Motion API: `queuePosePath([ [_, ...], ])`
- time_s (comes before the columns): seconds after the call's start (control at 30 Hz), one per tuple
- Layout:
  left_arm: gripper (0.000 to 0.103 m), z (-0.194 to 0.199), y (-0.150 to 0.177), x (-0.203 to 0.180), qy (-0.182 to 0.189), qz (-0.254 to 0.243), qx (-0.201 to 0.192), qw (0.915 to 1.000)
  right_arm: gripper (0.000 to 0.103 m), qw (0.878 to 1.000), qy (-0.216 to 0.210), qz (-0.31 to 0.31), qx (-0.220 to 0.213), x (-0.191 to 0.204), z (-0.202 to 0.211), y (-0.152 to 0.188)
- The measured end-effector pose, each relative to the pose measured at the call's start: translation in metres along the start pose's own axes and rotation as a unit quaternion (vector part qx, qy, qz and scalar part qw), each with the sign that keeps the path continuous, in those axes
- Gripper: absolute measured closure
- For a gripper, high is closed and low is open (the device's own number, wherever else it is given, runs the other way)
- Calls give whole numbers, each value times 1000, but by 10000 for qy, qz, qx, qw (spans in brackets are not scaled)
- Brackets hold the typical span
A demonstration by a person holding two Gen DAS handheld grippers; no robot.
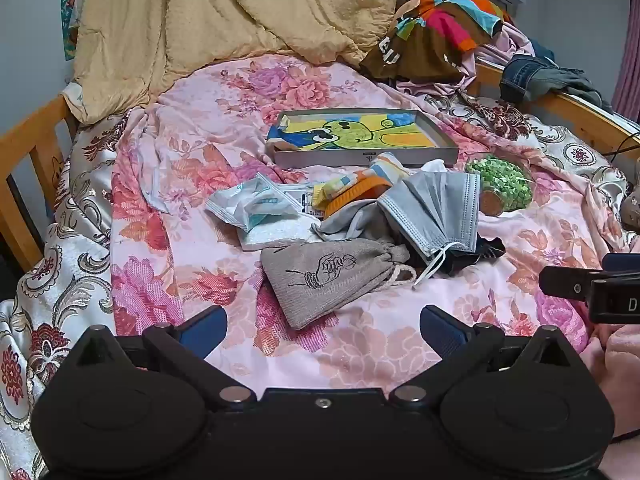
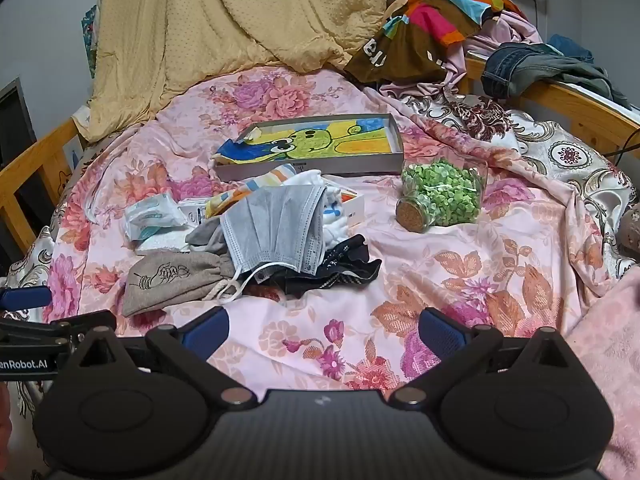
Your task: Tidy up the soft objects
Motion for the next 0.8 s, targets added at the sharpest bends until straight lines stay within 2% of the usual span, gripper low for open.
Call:
queuePosePath([
  [0.8, 1, 0, 0, 0, -4, 3, -6, 10000, 0, 10000, 3, 7, 6, 0, 0, 1],
])
Point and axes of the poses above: each gripper's, at about its wrist camera, not at the fingertips, and z roughly against the way its jaws point, x to its left, y to its underside, the point moved 3 cm from there along -z, roughly the way its jaws point
